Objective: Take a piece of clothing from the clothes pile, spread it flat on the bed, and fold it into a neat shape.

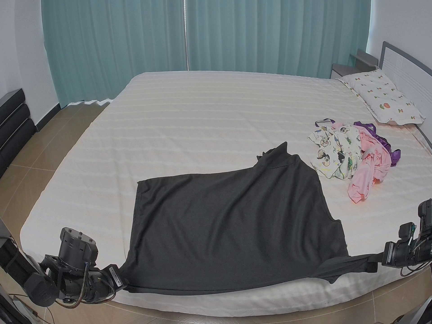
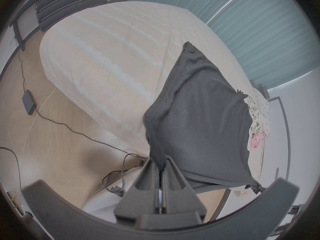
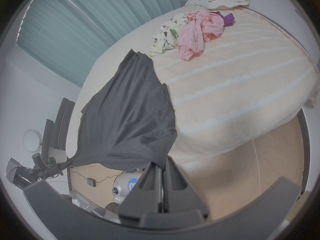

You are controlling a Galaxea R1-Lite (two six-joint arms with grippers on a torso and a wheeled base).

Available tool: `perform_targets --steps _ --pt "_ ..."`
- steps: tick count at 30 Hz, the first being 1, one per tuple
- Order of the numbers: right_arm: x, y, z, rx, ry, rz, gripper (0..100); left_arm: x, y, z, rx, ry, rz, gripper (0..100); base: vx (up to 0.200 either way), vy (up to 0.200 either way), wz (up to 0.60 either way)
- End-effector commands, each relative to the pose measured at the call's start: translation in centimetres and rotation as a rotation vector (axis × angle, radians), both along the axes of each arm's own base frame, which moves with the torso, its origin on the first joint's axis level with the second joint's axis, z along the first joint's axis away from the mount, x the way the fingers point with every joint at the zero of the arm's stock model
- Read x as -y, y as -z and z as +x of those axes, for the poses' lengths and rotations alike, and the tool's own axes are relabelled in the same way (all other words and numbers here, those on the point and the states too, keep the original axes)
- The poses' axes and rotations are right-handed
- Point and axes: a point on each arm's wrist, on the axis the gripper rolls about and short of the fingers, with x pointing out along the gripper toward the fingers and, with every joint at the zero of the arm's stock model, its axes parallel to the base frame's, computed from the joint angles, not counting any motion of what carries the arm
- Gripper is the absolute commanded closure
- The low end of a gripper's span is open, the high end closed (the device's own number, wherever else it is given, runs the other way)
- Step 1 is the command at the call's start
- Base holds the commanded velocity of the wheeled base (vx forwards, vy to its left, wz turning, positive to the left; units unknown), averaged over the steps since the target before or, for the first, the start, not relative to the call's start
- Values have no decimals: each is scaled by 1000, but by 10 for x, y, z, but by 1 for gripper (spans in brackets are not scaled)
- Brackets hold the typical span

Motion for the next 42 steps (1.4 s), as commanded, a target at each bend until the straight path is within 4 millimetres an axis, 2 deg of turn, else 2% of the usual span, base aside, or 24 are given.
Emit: perform_targets --steps 1,5,6,11,16,20,22,25,34,42 --pt "2 -6 14 30 -14 15 100 2 -8 16 54 -24 -18 100 0 0 0" --pt "4 -10 25 51 -20 16 100 2 -17 29 104 -47 -34 100 0 0 0" --pt "5 -15 32 70 -20 13 100 2 -23 38 139 -58 -43 100 0 0 0" --pt "9 -32 52 139 1 19 100 2 -36 58 209 -81 -62 100 0 0 0" --pt "-6 -51 71 185 11 97 100 4 -30 70 195 -89 -60 100 0 0 0" --pt "-14 -44 70 148 -18 111 100 4 -25 72 183 -93 -54 100 0 0 0" --pt "-16 -27 74 78 -24 115 100 0 -30 78 207 -115 -63 100 0 0 0" --pt "-15 -15 80 43 -17 114 100 0 -30 80 208 -116 -71 100 0 0 0" --pt "-12 -15 88 112 24 84 100 3 -23 91 229 -128 -80 100 0 0 0" --pt "-13 -20 96 159 93 153 100 7 -12 108 230 -136 -85 100 0 0 0"
